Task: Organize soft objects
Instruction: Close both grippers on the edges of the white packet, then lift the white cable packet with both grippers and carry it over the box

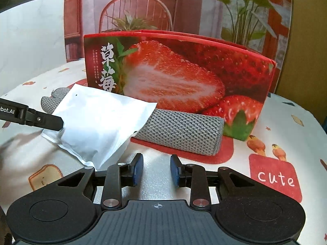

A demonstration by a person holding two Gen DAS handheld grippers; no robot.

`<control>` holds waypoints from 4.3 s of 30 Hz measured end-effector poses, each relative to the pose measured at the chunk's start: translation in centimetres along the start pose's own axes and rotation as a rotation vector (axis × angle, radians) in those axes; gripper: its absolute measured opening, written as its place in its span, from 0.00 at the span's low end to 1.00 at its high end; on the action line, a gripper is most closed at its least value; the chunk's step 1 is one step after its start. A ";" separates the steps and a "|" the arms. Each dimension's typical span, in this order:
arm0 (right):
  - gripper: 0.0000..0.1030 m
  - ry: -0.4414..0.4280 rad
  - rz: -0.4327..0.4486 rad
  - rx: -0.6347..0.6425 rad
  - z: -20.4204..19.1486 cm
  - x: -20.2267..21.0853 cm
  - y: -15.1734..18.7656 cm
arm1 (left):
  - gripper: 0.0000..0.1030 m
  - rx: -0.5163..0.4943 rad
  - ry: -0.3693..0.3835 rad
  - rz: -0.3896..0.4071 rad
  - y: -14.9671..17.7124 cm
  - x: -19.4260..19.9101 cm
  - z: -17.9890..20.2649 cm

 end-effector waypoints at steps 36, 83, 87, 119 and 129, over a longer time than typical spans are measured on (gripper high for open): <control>0.25 -0.069 -0.020 -0.008 0.4 0.0 -0.1 | 0.50 0.045 0.150 -0.021 -0.3 -1.1 1.0; 0.08 -0.105 0.075 0.211 0.2 -0.4 -9.0 | 0.50 0.007 0.154 0.148 -9.3 1.4 0.8; 0.07 -0.121 0.079 0.105 1.7 -0.5 -8.8 | 0.51 0.000 0.133 0.168 -9.1 1.9 -0.1; 0.06 -0.119 0.154 -0.098 6.5 -1.2 -6.3 | 0.53 -0.226 0.169 0.115 -8.4 -2.9 3.7; 0.06 -0.131 0.167 -0.127 7.2 -1.4 -5.9 | 0.51 -0.287 0.155 0.100 -8.0 -3.6 4.7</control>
Point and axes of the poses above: each gripper's, at about its wrist camera, not at the fingertips, and x roughly against the way its jaws point, z to its right, y to its underside, the point moved 3 cm from there along -x, roughly the way its jaws point, and after that the axes turned 10 degrees about -z, right-handed, at the moved point
